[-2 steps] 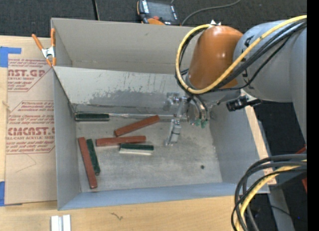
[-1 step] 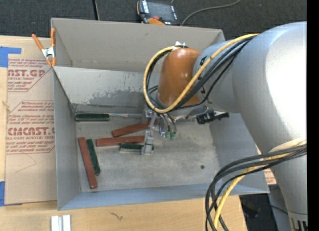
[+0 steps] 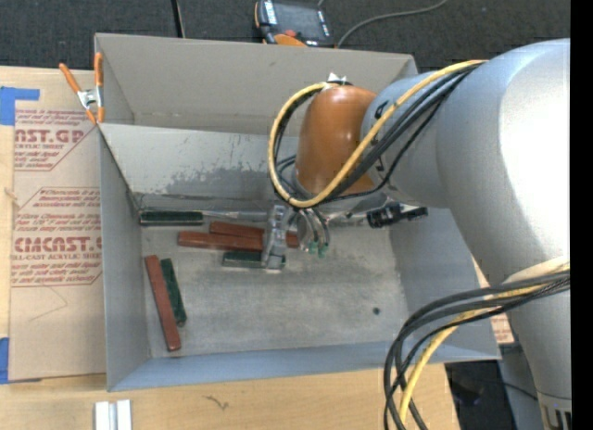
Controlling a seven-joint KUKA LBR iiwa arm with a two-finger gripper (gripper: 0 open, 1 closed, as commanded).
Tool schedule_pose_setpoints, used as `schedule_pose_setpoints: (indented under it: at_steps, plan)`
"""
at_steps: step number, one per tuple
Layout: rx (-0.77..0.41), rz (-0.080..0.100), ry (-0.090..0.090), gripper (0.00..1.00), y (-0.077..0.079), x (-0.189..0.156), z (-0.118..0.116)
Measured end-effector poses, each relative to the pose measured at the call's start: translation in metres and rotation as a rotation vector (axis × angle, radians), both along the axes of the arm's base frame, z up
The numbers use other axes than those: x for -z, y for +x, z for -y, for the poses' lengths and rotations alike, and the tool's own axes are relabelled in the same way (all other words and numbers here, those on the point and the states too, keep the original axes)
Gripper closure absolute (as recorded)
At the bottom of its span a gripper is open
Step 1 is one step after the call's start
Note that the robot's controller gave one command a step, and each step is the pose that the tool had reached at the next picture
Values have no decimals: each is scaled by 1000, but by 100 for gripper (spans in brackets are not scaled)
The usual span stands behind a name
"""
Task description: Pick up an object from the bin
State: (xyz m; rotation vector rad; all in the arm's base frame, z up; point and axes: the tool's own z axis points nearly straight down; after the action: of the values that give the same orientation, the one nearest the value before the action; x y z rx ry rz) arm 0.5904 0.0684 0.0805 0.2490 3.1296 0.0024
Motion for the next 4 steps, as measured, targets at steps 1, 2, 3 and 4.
schedule_pose_setpoints:
  at_steps: [1, 2, 3, 4]
  plan:
    - [1, 0, -1, 0, 0, 1, 0]
    - [-28, 3, 4, 0, 2, -27, -84]
    - [-224, -6, -2, 0, -55, 12, -82]
    - [-223, -1, -1, 100, -54, 11, -82]
